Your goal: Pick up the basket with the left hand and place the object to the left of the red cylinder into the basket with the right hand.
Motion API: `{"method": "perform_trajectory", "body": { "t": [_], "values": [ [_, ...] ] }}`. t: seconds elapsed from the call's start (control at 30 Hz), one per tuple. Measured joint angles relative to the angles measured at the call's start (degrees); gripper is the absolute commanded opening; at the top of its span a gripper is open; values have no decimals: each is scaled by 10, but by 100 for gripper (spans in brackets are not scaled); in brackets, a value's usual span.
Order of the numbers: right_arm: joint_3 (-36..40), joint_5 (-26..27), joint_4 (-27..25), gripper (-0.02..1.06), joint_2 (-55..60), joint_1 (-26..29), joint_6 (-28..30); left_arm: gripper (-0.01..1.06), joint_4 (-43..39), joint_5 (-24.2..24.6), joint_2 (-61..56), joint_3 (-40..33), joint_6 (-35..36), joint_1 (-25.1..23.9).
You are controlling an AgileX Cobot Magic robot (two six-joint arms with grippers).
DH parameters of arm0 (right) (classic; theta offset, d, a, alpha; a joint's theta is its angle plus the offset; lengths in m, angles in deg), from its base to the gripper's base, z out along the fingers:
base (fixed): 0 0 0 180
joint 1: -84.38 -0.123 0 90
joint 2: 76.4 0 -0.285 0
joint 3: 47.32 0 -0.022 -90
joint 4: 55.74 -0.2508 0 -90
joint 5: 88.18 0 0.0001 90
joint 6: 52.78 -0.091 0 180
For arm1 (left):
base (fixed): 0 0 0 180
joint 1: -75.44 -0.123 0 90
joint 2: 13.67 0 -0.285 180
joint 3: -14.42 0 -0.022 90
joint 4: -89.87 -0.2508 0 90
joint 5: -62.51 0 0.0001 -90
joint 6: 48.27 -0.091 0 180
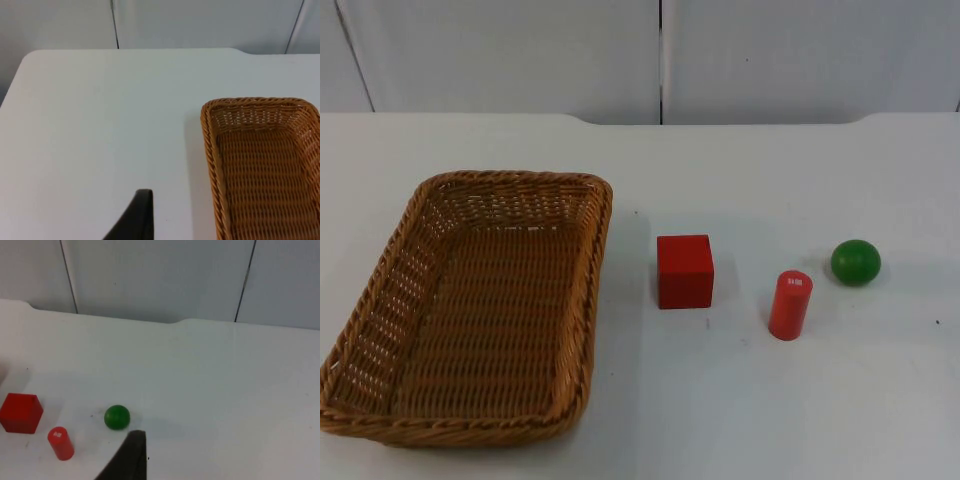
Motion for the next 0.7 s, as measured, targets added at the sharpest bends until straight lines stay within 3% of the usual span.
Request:
{"method": "perform_trajectory", "body": {
  "t": [0.43, 0.7],
  "values": [
    [-2, 28, 0, 105, 30, 0, 0, 105, 11, 0, 12, 0, 0, 0],
    [-3, 34, 0, 105, 31, 0, 0, 105, 59, -2, 124, 0, -41, 0]
  ]
}}
